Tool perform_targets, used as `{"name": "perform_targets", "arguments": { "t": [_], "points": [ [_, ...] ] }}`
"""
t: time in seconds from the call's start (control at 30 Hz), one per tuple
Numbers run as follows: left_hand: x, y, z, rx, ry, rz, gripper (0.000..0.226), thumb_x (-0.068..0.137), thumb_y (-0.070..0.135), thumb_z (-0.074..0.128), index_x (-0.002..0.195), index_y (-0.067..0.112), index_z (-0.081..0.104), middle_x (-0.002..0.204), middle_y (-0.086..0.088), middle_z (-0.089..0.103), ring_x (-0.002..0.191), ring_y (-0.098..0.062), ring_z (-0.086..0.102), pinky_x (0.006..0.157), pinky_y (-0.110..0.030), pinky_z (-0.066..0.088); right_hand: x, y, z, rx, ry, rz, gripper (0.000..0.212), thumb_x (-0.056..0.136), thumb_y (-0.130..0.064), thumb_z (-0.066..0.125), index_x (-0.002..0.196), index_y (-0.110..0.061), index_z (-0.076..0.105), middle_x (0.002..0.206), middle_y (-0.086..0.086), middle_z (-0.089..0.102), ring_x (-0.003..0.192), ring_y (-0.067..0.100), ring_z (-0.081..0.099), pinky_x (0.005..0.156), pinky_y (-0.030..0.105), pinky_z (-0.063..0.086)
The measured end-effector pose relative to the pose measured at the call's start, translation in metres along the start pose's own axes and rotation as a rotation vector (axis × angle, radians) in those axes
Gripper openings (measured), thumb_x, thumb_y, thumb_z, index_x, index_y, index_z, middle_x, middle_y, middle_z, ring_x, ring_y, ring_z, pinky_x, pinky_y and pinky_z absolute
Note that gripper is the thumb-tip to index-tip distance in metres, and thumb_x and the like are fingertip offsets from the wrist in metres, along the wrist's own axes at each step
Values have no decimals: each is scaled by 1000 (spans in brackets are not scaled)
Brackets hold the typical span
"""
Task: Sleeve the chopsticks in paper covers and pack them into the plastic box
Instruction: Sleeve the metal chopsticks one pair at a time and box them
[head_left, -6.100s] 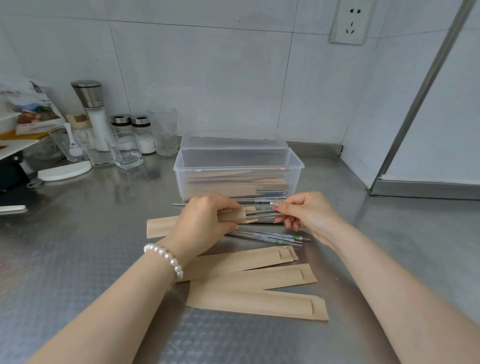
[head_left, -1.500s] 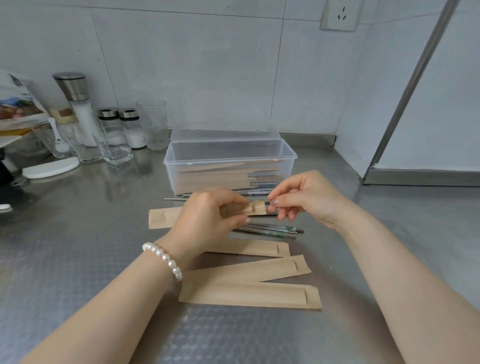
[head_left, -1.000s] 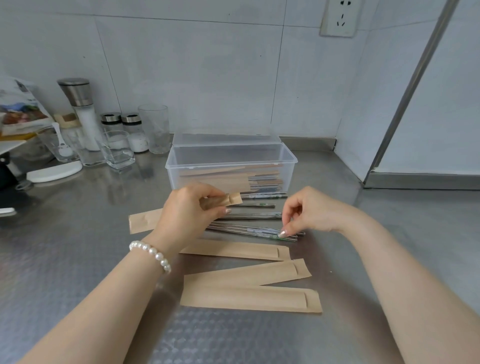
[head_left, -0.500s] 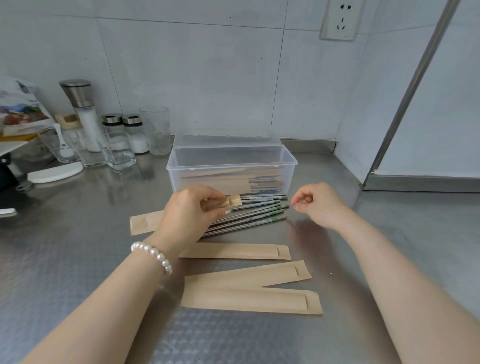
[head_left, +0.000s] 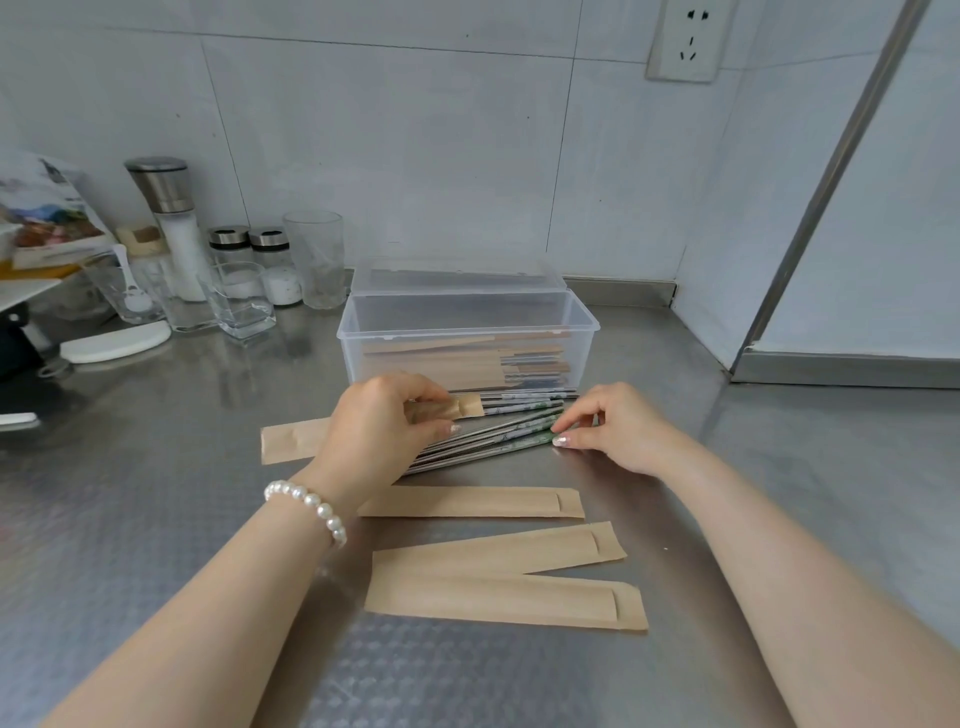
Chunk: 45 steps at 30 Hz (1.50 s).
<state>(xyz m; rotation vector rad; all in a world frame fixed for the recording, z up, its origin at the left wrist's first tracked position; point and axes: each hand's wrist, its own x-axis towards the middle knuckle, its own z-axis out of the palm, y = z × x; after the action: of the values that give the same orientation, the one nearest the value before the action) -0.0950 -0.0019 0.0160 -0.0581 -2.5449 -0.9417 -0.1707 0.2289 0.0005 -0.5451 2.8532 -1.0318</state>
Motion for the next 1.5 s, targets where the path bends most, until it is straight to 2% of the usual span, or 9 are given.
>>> {"name": "perform_targets", "arguments": {
  "t": [0.13, 0.3, 0.4, 0.47, 0.63, 0.8, 1.0, 1.3, 1.5],
  "points": [
    [0, 0, 1, 9, -38, -12, 25, 68, 21, 79, 91, 18, 71, 81, 9, 63, 83, -14, 59, 80, -26, 46, 0, 3, -1, 45, 23, -1, 5, 76, -12, 74, 80, -15, 75, 85, 4, 62, 64, 8, 47, 62, 21, 38],
    [0, -1, 1, 1, -25, -17, 24, 69, 20, 78, 91, 19, 70, 82, 8, 65, 83, -13, 59, 78, -25, 44, 1, 7, -8, 172, 55, -8, 20, 78, -8, 72, 66, -22, 64, 68, -6, 56, 58, 7, 42, 59, 21, 35],
    [1, -2, 0, -12, 2, -19, 22, 68, 20, 78, 90, 19, 70, 80, 7, 65, 80, -14, 58, 76, -25, 44, 0, 7, -20, 486, 188, -7, 19, 83, -1, 64, 70, -15, 62, 55, -8, 60, 49, 1, 47, 51, 14, 37],
    [2, -3, 0, -20, 11, -18, 22, 68, 20, 78, 88, 20, 71, 79, 7, 65, 80, -16, 59, 77, -28, 46, 1, 8, -27, 795, 265, -2, 16, 86, -1, 57, 73, -10, 59, 49, -4, 59, 47, 7, 46, 46, 17, 36],
    [2, -1, 2, -17, 19, -13, 21, 68, 19, 79, 87, 20, 70, 78, 9, 63, 78, -14, 57, 73, -24, 42, 5, 13, -38, 1293, 502, 95, 24, 94, -17, 50, 71, -12, 49, 44, -4, 45, 43, 8, 35, 40, 17, 25],
    [1, -2, 4, 8, -29, -22, 24, 66, 22, 80, 88, 21, 69, 77, 11, 62, 80, -13, 56, 74, -26, 44, 8, 23, -45, 1347, 703, 192, 31, 96, -31, 46, 70, -15, 41, 37, -4, 37, 34, 9, 27, 38, 15, 18],
    [-1, -1, 6, 8, -90, 8, 28, 65, 24, 81, 90, 22, 68, 78, 14, 61, 83, -11, 57, 78, -25, 45, 9, 25, -43, 1333, 778, 196, 32, 96, -32, 48, 69, -16, 42, 36, -5, 37, 33, 8, 26, 39, 16, 17],
    [-1, 1, 5, 0, -75, 30, 28, 66, 25, 80, 91, 22, 68, 74, 19, 57, 81, -10, 55, 76, -24, 43, 7, 19, -40, 1273, 768, 181, 30, 95, -29, 51, 69, -14, 44, 35, -5, 38, 34, 8, 29, 38, 17, 18],
    [-1, 1, 7, -24, -60, 57, 27, 66, 23, 80, 90, 21, 69, 77, 16, 60, 77, -7, 54, 73, -17, 43, 3, 9, -31, 1179, 324, 191, 23, 87, -15, 59, 68, -10, 48, 42, 0, 48, 37, 10, 35, 36, 16, 22]
  ]
}}
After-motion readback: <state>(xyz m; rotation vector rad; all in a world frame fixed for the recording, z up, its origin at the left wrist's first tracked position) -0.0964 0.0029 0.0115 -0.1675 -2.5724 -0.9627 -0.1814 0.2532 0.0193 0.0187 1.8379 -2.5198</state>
